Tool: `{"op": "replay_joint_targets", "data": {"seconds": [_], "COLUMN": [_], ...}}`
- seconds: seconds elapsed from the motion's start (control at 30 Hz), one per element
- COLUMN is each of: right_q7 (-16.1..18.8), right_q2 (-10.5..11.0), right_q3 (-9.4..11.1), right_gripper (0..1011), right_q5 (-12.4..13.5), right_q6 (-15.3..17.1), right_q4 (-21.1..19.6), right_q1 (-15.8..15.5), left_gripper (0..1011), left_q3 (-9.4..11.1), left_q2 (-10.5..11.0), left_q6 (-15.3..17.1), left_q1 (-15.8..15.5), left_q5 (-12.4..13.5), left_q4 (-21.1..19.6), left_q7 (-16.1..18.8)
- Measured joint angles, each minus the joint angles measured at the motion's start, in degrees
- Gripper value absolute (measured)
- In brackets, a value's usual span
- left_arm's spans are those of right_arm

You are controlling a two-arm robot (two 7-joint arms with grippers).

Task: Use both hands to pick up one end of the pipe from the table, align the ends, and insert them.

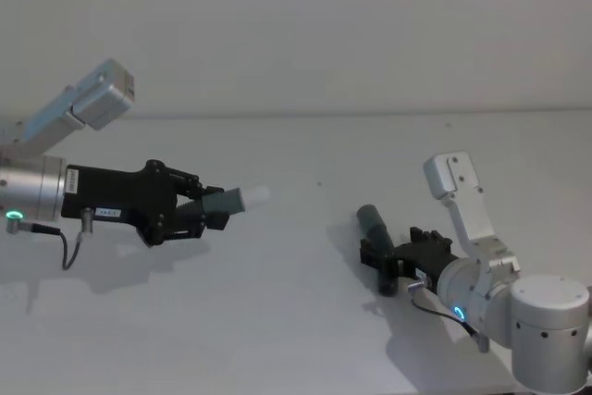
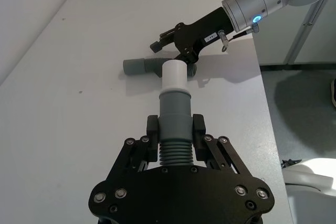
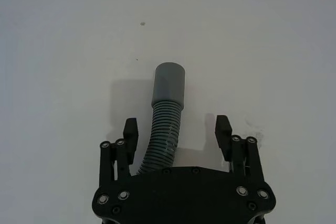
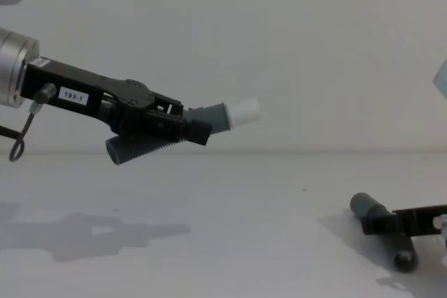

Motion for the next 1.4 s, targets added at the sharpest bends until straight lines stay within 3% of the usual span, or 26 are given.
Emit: {"op": "replay_joint_targets", "data": {"seconds": [0.17, 0.4, 0.5, 0.57, 0.73, 1.07, 1.4], "right_q7": [0.4, 0.8, 0.9, 1.1, 1.3, 2.3, 6.8], "right_q2": [0.0, -0.1, -0.1, -0.2, -0.3, -0.2, 2.0], "right_q3": [-0.1, -0.2, -0.2, -0.2, -0.2, -0.2, -1.0], "right_gripper": [797, 542, 485, 364, 244, 216, 216], "right_q5": [-0.3, -0.7, -0.8, -0.9, -1.1, -1.5, -2.3], "right_q6": [0.0, 0.0, 0.1, 0.1, 0.1, -1.1, -7.7], "right_q4": [0.3, 0.8, 0.9, 1.0, 1.0, 1.2, 1.7], "right_q1": [0.2, 0.5, 0.5, 0.6, 0.6, 0.7, 1.5], "left_gripper": [344, 343, 343, 343, 344, 343, 344], "left_q3": [0.0, 0.0, 0.0, 0.0, 0.0, 0.0, 0.0], "left_q2": [0.0, 0.0, 0.0, 0.0, 0.0, 0.0, 0.0], "left_q6": [0.0, 0.0, 0.0, 0.0, 0.0, 0.0, 0.0], "left_q1": [0.0, 0.0, 0.0, 0.0, 0.0, 0.0, 0.0], "left_q5": [0.0, 0.0, 0.0, 0.0, 0.0, 0.0, 0.0], "left_q4": [0.0, 0.0, 0.0, 0.0, 0.0, 0.0, 0.0], "left_q7": [0.0, 0.0, 0.0, 0.0, 0.0, 0.0, 0.0]}}
